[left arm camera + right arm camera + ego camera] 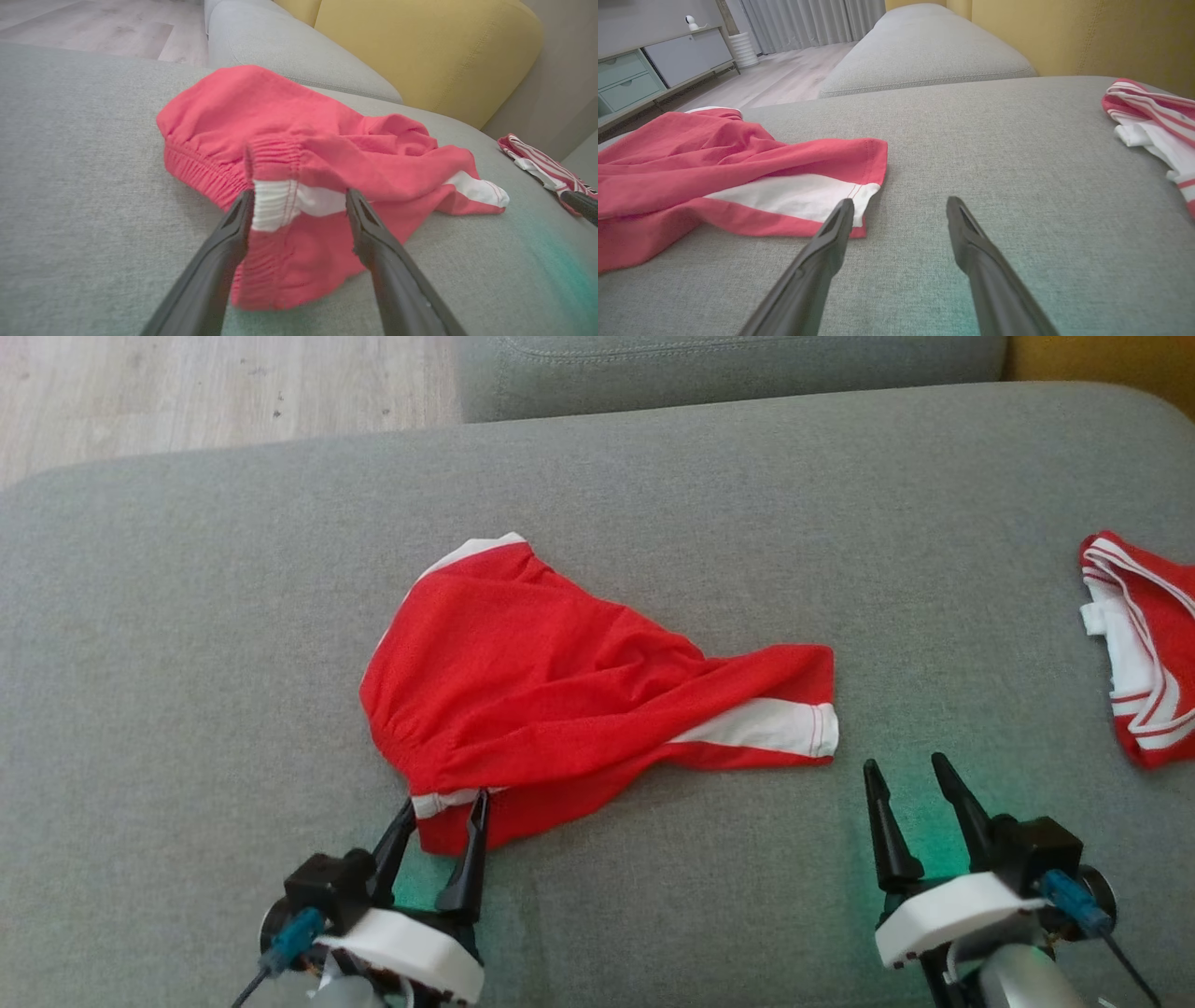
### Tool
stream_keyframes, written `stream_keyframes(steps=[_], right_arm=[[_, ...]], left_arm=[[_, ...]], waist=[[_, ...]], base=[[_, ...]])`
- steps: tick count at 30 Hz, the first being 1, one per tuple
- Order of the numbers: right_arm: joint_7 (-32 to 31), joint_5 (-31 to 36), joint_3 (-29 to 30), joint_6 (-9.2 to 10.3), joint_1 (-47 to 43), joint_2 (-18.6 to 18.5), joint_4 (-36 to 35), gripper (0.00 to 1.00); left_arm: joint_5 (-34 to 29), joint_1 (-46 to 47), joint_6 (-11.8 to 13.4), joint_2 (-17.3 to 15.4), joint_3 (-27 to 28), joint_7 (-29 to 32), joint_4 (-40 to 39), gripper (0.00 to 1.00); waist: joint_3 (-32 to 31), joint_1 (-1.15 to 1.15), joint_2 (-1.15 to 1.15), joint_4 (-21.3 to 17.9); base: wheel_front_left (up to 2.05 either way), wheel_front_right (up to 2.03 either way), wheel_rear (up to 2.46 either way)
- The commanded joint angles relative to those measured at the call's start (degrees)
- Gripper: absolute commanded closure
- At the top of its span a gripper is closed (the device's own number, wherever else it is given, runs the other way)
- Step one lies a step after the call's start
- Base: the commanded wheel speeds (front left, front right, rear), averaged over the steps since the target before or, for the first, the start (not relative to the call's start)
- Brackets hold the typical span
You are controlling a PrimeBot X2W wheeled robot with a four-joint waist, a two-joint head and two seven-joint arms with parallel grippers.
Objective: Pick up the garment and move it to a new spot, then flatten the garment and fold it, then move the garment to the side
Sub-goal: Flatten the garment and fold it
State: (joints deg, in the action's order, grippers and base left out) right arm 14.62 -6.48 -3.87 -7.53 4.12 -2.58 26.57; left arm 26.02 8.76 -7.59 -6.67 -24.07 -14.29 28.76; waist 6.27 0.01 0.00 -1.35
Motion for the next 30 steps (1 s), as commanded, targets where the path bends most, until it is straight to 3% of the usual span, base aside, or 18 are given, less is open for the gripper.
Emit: stream_keyframes(steps=[1,4,5,6,7,8,15,30], right_arm=[[0.4,0.1,-1.5,0.04,2.5,-0.3,-1.7,0.0],[0.4,0.1,-1.7,0.04,2.7,-0.3,-1.6,0.0],[0.4,0.1,-1.8,0.04,2.8,-0.3,-1.6,0.0],[0.4,0.0,-1.9,0.04,2.9,-0.3,-1.5,0.0],[0.4,0.0,-1.9,0.04,2.9,-0.3,-1.5,0.0],[0.4,-0.1,-2.1,0.04,3.0,-0.3,-1.5,0.0],[0.4,-5.0,-3.9,0.04,5.1,-0.3,0.9,0.0],[0.4,-20.3,-13.3,0.04,13.5,-0.3,14.7,0.0]], left_arm=[[0.4,2.7,0.1,-1.1,1.4,-0.7,-1.8,0.0],[1.0,2.9,0.1,-1.3,0.7,-0.7,-2.2,0.0],[1.1,3.0,0.1,-1.4,0.8,-0.7,-2.4,0.12],[1.1,3.0,0.1,-1.4,0.9,-0.7,-2.5,0.52],[1.0,3.0,0.1,-1.5,0.8,-0.7,-2.4,0.7],[0.9,3.0,0.1,-1.5,0.5,-0.7,-2.3,1.0],[0.3,3.1,0.1,-1.7,1.4,-0.7,-2.5,1.0],[-1.7,3.7,0.1,-1.2,2.4,-0.7,-3.0,1.0]], waist=[[0.1,-0.01,0.0,0.1],[0.2,-0.01,0.0,0.2],[0.2,-0.01,0.0,0.2],[0.2,-0.01,0.0,0.3],[0.2,-0.01,0.0,0.3],[0.2,-0.01,0.0,0.4],[0.8,-0.01,0.0,1.3],[2.9,-0.01,0.0,2.9]], base=[[0.0,0.0,0.0],[0.0,0.0,0.0],[0.0,0.0,0.0],[0.0,0.0,0.0],[0.0,0.0,0.0],[0.0,0.0,0.0],[0.0,0.0,0.0],[0.0,0.0,0.0]])
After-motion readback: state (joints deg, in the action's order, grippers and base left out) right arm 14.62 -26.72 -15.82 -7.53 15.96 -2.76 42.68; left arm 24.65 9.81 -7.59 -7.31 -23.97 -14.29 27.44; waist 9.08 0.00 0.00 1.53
